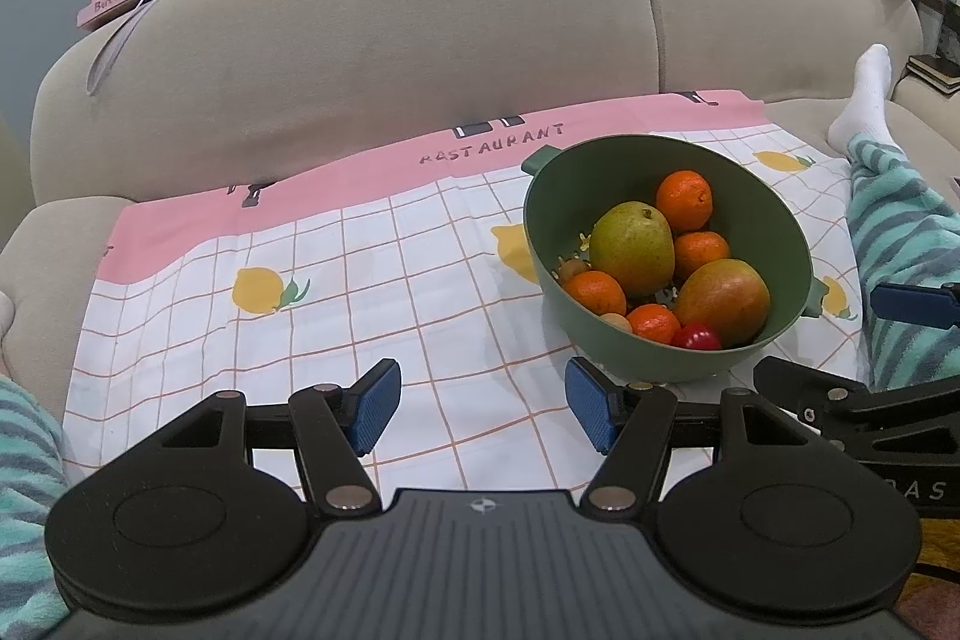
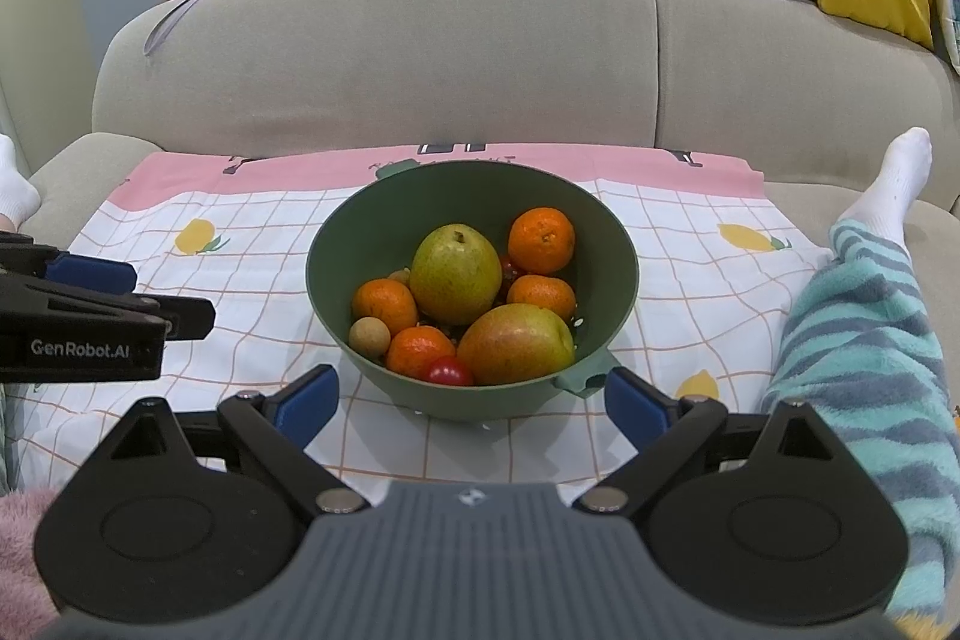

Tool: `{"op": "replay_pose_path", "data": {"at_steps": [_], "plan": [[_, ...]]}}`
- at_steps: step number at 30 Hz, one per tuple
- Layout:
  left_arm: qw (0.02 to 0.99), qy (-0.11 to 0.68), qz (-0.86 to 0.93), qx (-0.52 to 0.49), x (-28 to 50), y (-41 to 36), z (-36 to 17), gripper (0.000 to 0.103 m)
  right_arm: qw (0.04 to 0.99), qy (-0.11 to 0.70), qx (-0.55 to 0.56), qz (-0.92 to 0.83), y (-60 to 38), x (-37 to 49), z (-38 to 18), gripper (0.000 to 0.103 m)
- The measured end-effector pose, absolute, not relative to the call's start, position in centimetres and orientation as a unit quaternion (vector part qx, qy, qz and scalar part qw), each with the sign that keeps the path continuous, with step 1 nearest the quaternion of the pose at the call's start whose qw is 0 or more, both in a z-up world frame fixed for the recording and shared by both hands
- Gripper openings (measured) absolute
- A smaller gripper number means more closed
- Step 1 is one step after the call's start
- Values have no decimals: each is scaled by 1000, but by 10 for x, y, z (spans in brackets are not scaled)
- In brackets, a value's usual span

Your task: Organize fruits

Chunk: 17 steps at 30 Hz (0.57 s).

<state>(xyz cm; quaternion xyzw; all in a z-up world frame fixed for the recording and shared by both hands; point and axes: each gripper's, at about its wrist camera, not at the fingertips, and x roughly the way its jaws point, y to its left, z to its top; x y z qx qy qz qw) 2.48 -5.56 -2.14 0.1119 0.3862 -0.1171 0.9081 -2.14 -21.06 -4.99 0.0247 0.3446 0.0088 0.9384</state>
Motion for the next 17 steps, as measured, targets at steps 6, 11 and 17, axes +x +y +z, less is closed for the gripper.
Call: {"op": "replay_pose_path", "data": {"at_steps": [6, 11, 17], "plan": [[909, 384, -121, 110, 24, -55, -21, 74, 938, 346, 24, 8, -210, -22, -51, 92], [909, 384, -121, 111, 25, -55, -21, 74, 938, 347, 24, 8, -210, -22, -51, 92], [911, 382, -117, 106, 25, -52, -20, 74, 937, 349, 24, 6, -211, -21, -52, 92]]}}
